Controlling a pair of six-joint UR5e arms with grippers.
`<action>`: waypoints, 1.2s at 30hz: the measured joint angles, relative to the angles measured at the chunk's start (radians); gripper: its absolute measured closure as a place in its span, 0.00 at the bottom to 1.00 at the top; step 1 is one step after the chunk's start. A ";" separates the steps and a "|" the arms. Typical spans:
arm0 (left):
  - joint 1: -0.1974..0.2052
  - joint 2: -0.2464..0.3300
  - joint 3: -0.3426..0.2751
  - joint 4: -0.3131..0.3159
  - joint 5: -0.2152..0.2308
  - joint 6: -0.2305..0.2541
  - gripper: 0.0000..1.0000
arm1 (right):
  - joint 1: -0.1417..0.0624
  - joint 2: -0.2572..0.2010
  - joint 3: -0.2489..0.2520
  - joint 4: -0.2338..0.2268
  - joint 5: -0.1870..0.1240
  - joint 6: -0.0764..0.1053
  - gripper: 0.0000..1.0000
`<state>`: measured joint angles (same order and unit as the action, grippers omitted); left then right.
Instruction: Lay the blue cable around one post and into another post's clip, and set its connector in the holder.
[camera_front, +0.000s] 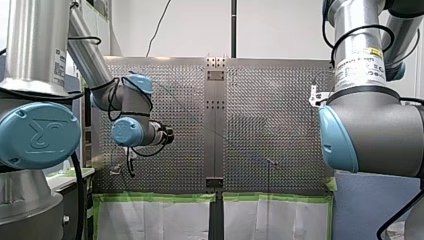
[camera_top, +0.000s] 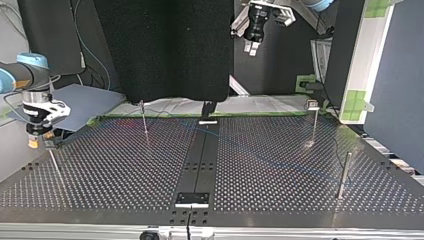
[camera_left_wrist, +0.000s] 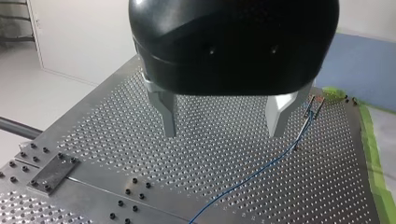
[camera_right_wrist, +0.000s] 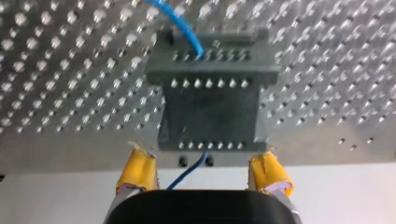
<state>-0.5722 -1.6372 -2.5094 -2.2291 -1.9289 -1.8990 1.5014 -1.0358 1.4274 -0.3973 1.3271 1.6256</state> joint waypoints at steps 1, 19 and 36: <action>0.001 0.000 0.000 0.000 0.000 0.000 0.07 | 0.000 0.000 0.000 0.011 0.012 -0.001 0.00; 0.007 0.000 0.000 0.004 0.009 0.001 0.07 | 0.022 -0.106 0.114 -0.020 0.190 0.034 0.00; 0.007 0.000 -0.001 -0.007 0.015 -0.001 0.07 | 0.175 -0.207 0.276 -0.132 0.350 -0.081 0.00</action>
<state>-0.5649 -1.6372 -2.5106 -2.2357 -1.9135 -1.9005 1.6765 -1.2428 1.7032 -0.5295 1.6773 1.5446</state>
